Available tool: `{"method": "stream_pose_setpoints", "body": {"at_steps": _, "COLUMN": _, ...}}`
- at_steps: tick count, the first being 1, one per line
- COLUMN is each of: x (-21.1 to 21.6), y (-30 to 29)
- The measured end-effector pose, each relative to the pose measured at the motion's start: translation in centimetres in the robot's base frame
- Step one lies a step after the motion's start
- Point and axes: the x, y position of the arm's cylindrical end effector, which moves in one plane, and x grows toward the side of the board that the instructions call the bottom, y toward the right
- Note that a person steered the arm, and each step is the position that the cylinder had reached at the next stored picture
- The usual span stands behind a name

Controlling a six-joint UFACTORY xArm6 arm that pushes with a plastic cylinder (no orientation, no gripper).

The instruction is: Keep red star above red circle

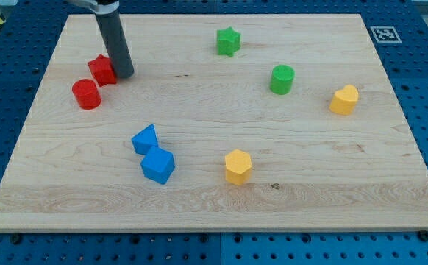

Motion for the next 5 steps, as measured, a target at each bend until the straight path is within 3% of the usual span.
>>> {"method": "stream_pose_setpoints", "body": {"at_steps": 2, "x": -1.2, "y": -1.5}}
{"method": "stream_pose_setpoints", "body": {"at_steps": 5, "x": 0.8, "y": -2.3}}
